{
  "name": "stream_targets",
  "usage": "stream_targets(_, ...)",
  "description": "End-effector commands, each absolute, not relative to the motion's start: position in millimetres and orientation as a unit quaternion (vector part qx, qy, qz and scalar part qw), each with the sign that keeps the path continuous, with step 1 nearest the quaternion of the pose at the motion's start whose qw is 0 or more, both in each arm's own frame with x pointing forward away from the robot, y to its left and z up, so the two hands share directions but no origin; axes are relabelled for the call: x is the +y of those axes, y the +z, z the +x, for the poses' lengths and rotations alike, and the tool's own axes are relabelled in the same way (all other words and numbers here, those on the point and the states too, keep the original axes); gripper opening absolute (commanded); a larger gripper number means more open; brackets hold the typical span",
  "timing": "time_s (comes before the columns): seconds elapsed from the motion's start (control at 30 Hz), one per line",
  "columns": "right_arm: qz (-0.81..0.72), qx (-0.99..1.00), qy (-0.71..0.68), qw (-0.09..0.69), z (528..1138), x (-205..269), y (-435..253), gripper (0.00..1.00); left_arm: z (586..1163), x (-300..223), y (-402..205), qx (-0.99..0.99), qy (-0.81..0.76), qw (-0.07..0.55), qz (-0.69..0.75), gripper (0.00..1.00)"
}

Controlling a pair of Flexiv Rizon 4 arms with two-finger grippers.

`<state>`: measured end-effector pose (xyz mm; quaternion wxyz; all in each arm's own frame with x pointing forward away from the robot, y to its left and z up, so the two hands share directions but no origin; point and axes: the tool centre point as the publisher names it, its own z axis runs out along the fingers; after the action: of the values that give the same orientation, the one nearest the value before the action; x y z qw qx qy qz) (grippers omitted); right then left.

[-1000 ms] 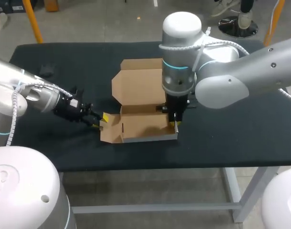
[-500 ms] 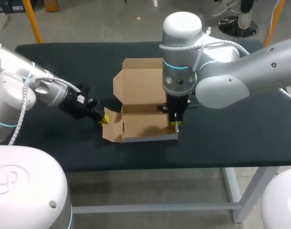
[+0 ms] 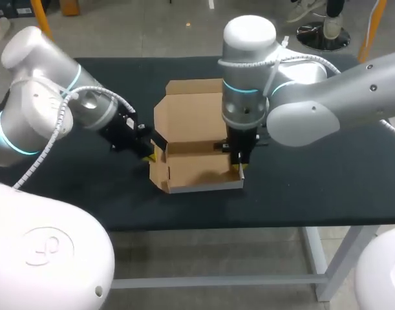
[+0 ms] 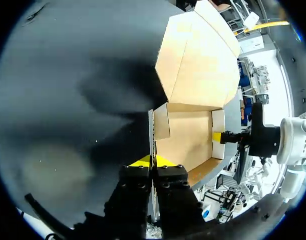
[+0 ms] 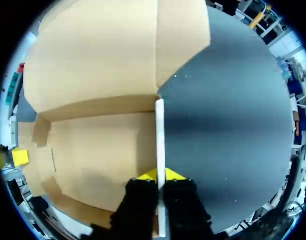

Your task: Assemble the packaging by folding the flat box into shape, placing the metal phone stand inside, and closing the box properly

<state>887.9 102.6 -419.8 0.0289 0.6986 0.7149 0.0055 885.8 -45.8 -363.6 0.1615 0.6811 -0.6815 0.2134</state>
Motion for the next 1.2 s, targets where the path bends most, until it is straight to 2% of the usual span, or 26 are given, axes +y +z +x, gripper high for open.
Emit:
stream_targets(0.03, 0.698, 0.715, 0.004, 0.028, 888, 107, -420, 0.0, 891, -62, -365, -0.696, 0.123, 0.09, 0.702, 0.0)
stream_targets(0.4, 0.698, 0.715, 0.004, 0.028, 888, 107, -420, 0.0, 889, -77, -362, -0.7, 0.09, 0.059, 0.706, 0.0)
stream_targets(0.47, 0.698, 0.715, 0.004, 0.028, 888, 107, -420, 0.0, 888, -76, -361, -0.698, 0.095, 0.06, 0.707, 0.13)
stream_targets(0.5, 0.698, 0.715, 0.004, 0.028, 888, 107, -420, 0.0, 887, -74, -360, -0.698, 0.102, 0.062, 0.706, 0.23)
stream_targets(0.53, 0.698, 0.715, 0.004, 0.028, 888, 107, -420, 0.0, 886, -71, -359, -0.694, 0.112, 0.065, 0.708, 0.41)
stream_targets(0.57, 0.698, 0.715, 0.004, 0.028, 888, 107, -420, 0.0, 886, -67, -357, -0.689, 0.125, 0.07, 0.711, 0.47)
stream_targets(0.87, 0.698, 0.715, 0.004, 0.028, 888, 107, -420, 0.0, 874, -15, -347, -0.665, 0.249, 0.159, 0.686, 0.67)
stream_targets(0.93, 0.698, 0.715, 0.004, 0.028, 888, 107, -420, 0.0, 872, -4, -345, -0.659, 0.27, 0.175, 0.679, 0.68)
stream_targets(1.2, 0.698, 0.715, 0.004, 0.028, 888, 107, -420, 0.0, 867, 24, -350, -0.652, 0.316, 0.22, 0.653, 0.56)
